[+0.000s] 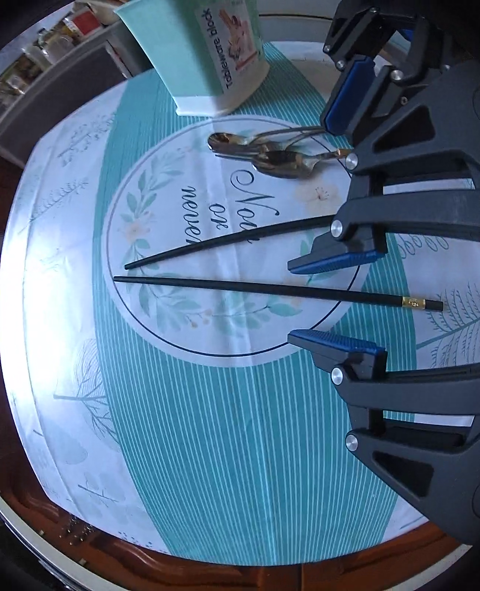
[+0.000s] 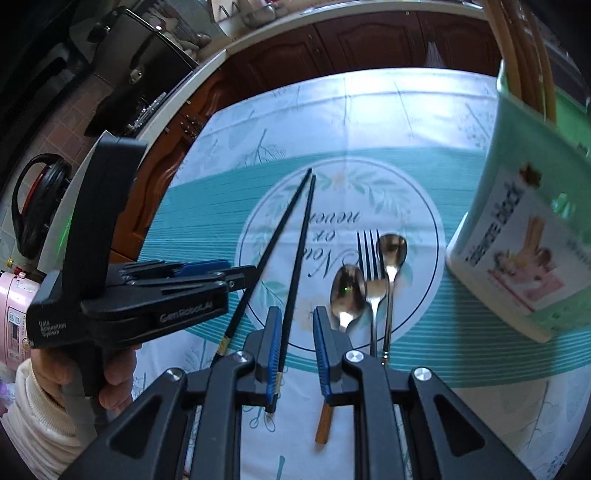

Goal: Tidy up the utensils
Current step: 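Move both open tools down toward the black chopsticks on the cloth, then close the left tool on a black chopstick while the right tool grasps the other black chopstick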

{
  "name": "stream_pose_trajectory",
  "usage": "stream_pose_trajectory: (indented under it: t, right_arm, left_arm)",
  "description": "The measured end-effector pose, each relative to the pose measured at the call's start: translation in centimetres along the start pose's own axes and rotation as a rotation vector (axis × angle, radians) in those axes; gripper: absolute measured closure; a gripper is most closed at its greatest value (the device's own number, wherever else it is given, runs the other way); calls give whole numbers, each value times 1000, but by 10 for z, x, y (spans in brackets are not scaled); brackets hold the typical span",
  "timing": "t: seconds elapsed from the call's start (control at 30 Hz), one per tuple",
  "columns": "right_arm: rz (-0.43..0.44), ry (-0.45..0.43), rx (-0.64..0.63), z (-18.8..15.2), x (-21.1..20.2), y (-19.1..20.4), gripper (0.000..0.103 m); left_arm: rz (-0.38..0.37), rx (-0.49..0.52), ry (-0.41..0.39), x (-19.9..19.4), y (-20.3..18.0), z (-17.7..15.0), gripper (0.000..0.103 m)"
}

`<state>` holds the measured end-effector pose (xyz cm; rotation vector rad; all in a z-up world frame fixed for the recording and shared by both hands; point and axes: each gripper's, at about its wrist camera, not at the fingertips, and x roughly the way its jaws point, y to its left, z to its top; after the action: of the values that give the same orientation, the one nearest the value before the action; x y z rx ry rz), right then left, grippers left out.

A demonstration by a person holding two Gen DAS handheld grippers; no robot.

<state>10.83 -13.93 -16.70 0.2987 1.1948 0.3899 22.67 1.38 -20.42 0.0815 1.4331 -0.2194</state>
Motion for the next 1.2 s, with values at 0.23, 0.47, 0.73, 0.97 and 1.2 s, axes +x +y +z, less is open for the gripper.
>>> stream_pose_trajectory:
  t: [0.23,0.47,0.73,0.97,1.2]
  right_arm:
    - [14,18,14,-3,6,-3,86]
    - [27,33,13,-2,9,-3,86]
    - [39,62,35,2,15,-2,86]
    - [-13,139,45,17,33,12,78]
    - [-150,250,35,30,65,36,73]
  left_arm:
    - [68,65,61,7,-18,11,88]
    - [42,36,79,11,-19,15,99]
    - [-27,-113,17,3,13,-20,99]
    - [-64,-175,-27,-8,30,-46,99]
    - [-64,-198,-73,-18,42,-71,99]
